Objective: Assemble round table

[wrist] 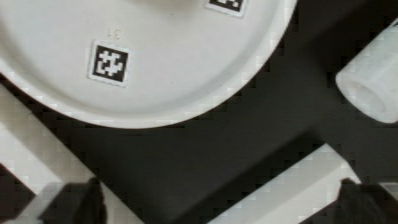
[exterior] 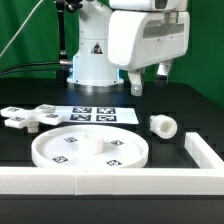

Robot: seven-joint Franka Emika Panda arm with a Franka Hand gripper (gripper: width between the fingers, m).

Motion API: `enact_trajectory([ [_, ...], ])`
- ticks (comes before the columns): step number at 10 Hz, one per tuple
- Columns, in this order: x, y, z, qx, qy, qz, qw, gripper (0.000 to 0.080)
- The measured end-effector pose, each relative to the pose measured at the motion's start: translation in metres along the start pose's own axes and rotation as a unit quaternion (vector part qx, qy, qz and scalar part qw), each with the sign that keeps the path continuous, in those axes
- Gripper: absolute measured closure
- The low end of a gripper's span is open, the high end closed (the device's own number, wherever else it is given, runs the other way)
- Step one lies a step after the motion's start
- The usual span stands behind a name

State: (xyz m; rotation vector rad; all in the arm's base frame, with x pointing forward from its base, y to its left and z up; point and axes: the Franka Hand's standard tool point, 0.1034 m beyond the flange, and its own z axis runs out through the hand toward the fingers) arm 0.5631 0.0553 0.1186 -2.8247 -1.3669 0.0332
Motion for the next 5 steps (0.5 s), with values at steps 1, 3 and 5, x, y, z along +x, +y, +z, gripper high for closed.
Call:
enact_trajectory([
  [1,0.0,0.0,0.0,0.0,0.0,0.0,1.0,0.015],
  [3,0.0,0.0,0.0,0.0,0.0,0.0,1.0,0.015],
  [5,-0.02,0.007,0.012,0.001,0.0,-0.032,0.999,0.015],
])
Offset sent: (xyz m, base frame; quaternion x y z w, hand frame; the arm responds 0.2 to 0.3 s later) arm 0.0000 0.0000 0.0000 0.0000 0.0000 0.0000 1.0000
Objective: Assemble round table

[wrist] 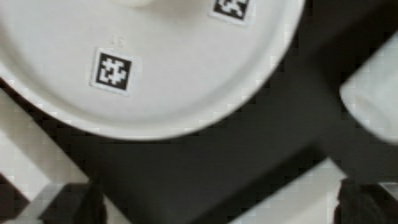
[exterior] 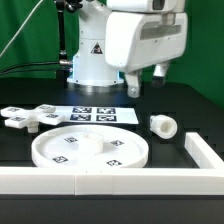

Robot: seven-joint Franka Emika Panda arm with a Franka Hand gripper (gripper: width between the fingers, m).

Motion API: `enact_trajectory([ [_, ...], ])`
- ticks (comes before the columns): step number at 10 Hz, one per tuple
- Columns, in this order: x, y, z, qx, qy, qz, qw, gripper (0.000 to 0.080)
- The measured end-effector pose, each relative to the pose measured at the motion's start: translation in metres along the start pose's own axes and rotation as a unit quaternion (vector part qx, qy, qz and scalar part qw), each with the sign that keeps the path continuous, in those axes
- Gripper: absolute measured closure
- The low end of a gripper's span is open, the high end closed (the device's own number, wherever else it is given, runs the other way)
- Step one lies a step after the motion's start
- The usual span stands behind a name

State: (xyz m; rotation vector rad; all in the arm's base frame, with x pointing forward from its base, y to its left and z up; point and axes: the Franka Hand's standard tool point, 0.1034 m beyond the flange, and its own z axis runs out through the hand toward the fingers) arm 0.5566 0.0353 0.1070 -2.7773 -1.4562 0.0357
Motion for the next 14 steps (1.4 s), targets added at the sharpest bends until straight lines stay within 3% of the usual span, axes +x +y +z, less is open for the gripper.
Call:
enact_trajectory([
  [1,-0.024,0.004,0.016,0.007,-0.006,-0.008,1.0,0.015],
  [2,-0.034,0.009,0.026,0.004,-0.001,-0.008,1.0,0.015],
  [5,-0.063,0.021,0.056,0.012,0.0,-0.029,0.999,0.015],
  [9,-0.068,0.035,0.081,0.021,0.0,-0.036,0.999,0.015],
  [14,-0.069,0.035,0.089,0.024,-0.001,-0.035,0.999,0.015],
])
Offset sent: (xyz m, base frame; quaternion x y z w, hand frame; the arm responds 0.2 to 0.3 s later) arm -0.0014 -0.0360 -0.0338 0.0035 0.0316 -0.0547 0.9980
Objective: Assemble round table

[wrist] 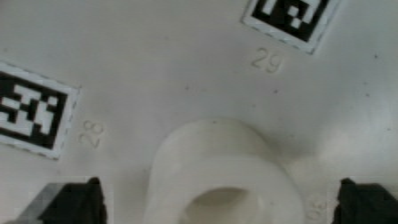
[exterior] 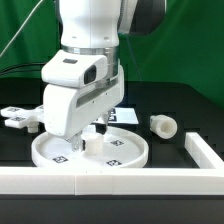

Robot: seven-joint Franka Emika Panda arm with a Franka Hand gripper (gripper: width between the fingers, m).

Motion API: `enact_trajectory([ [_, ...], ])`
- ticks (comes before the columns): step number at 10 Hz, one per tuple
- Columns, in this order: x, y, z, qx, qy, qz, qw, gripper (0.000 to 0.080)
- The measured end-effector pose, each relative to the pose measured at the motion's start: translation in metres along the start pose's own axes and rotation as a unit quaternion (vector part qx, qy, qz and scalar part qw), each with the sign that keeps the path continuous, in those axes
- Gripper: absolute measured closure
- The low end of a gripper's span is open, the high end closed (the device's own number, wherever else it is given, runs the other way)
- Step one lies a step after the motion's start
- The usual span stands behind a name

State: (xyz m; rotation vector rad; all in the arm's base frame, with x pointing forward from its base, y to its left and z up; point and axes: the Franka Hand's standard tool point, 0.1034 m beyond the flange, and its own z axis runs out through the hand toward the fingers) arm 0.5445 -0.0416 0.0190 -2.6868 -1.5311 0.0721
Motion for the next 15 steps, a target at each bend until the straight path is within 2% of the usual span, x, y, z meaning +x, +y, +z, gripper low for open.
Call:
enact_trajectory([
  [1,-0.001,0.0,0.0,0.0,0.0,0.0,1.0,0.0265],
  [2,0.0,0.0,0.0,0.0,0.0,0.0,1.0,0.0265],
  [3,0.0,0.0,0.0,0.0,0.0,0.0,1.0,0.0396],
  [8,0.0,0.0,0.0,0.0,0.0,0.0,1.0,0.0393],
  [9,0.004,-0.001,0.0,0.0,-0.001,-0.006,1.0,0.0393],
  [12,0.04,-0.004,0.0,-0.005,0.008,-0.035,0.999,0.0392],
  [15,0.058,-0.012,0.0,0.003,0.01,-0.047,0.999,0.0391],
])
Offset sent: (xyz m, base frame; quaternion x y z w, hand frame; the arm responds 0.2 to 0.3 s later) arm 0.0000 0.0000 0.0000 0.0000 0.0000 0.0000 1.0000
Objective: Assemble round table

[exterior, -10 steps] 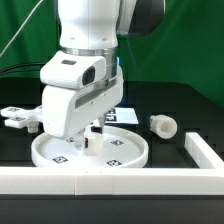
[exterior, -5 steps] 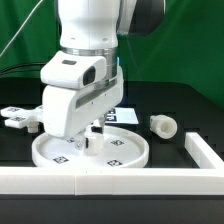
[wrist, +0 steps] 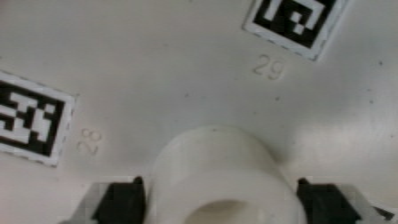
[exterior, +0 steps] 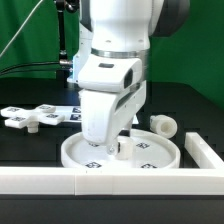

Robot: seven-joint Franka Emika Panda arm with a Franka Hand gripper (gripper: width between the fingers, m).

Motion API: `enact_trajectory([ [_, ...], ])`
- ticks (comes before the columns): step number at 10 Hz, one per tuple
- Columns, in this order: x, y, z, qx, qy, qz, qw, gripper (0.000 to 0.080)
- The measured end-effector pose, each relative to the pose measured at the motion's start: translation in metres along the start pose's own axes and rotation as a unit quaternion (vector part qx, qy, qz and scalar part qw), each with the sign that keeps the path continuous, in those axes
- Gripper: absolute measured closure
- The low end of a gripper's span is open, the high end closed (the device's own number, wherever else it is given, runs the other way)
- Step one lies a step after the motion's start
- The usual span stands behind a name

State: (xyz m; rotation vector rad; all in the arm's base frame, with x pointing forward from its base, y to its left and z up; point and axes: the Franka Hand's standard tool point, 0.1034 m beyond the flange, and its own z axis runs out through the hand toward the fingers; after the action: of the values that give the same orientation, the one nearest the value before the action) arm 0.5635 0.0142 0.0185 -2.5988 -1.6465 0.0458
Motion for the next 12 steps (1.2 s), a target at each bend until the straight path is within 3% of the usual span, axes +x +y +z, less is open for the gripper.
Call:
enact_trajectory([
  [6,0.004,-0.002,0.0,0.001,0.0,0.003,1.0,0.039],
  [7,0.004,-0.002,0.001,0.001,0.0,0.003,1.0,0.0207],
  [10,0.003,-0.001,-0.002,-0.001,0.0,0.004,1.0,0.0153],
  [12,-0.001,-0.007,-0.022,-0.01,0.0,0.03,0.999,0.015],
])
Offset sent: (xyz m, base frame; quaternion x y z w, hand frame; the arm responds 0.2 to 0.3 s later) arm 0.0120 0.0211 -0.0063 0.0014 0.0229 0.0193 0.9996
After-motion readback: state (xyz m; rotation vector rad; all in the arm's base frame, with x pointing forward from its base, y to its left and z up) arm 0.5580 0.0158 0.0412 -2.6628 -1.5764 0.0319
